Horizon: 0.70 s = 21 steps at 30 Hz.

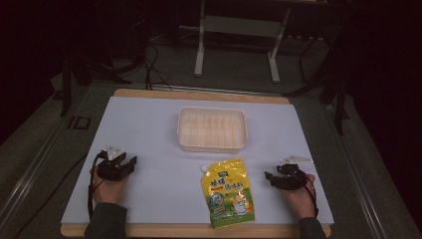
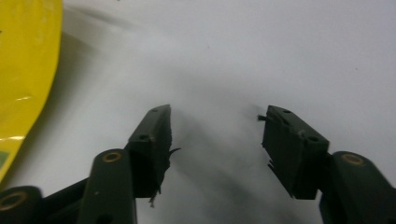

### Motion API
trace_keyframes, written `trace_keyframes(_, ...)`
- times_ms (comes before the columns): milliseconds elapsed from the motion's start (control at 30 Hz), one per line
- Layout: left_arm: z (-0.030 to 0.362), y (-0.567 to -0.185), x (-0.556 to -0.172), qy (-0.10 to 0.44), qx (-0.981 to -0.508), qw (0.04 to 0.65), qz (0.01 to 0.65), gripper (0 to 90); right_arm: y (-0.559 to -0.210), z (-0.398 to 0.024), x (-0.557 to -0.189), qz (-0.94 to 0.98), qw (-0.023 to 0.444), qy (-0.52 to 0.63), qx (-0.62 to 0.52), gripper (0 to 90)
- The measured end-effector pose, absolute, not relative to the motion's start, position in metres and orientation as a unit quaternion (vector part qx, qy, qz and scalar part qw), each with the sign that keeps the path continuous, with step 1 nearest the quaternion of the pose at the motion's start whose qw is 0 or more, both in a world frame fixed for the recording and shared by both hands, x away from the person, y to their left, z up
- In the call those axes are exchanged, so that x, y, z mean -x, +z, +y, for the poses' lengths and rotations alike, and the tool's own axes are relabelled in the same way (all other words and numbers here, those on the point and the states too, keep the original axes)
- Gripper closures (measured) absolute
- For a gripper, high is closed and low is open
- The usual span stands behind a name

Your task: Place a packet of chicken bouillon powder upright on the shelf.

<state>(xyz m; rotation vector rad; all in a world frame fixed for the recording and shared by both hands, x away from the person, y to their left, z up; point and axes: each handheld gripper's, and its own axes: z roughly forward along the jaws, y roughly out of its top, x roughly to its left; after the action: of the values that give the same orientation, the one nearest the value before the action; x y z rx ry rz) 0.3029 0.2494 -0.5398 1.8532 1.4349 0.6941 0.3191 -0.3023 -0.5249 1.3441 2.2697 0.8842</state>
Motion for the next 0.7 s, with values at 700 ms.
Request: trace_keyframes(700, 0.262, -0.540, -0.300, 0.244, -0.682, 0.379, 0.577, 45.1, -0.507, -0.285, -0.319, 0.832, 0.147, 0.320, -0.429, 39.1)
